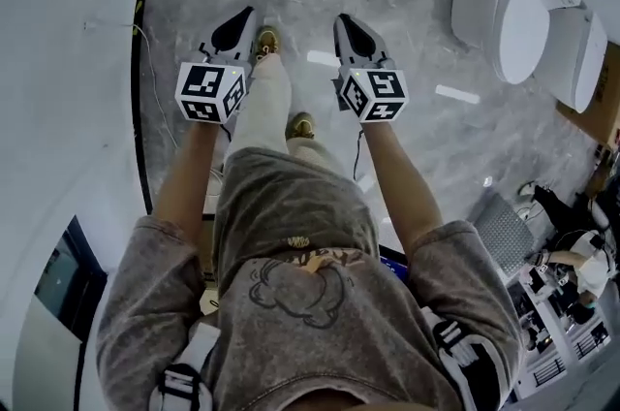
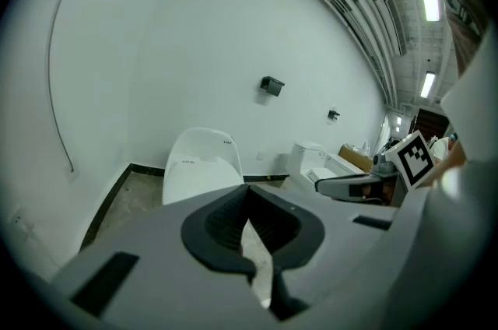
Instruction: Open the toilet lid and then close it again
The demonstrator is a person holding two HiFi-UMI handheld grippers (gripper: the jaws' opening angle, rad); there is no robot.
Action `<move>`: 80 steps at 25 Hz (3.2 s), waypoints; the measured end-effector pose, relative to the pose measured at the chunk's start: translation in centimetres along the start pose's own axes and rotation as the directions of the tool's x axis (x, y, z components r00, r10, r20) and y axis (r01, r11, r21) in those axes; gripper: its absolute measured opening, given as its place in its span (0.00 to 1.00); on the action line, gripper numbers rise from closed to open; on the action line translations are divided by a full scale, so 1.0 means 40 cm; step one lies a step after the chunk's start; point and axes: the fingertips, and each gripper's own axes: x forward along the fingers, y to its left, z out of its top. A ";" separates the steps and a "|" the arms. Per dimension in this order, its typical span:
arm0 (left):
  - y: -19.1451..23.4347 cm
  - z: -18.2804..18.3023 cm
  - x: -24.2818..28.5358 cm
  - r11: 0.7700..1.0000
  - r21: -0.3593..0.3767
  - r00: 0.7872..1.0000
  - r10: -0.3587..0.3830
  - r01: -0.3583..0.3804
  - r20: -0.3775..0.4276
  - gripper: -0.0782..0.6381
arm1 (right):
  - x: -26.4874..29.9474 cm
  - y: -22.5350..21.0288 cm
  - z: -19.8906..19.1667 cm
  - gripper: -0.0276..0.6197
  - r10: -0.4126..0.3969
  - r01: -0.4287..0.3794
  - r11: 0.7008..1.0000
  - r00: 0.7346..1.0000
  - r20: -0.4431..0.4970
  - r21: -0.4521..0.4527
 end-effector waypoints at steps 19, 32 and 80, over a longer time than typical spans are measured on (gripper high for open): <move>0.270 -0.505 0.485 0.999 -0.028 0.977 -0.040 0.035 -0.208 0.12 | 0.530 -0.193 -0.482 0.09 -0.023 0.040 0.996 0.980 -0.200 0.083; 0.345 -0.592 0.572 1.000 -0.025 0.967 -0.019 0.014 -0.255 0.12 | 0.620 -0.219 -0.540 0.09 -0.025 0.043 0.996 0.977 -0.210 0.084; 0.234 0.392 0.583 0.998 -0.049 0.998 -0.046 0.044 -0.047 0.12 | 0.520 -0.241 0.418 0.08 -0.078 0.076 0.991 0.997 0.019 0.107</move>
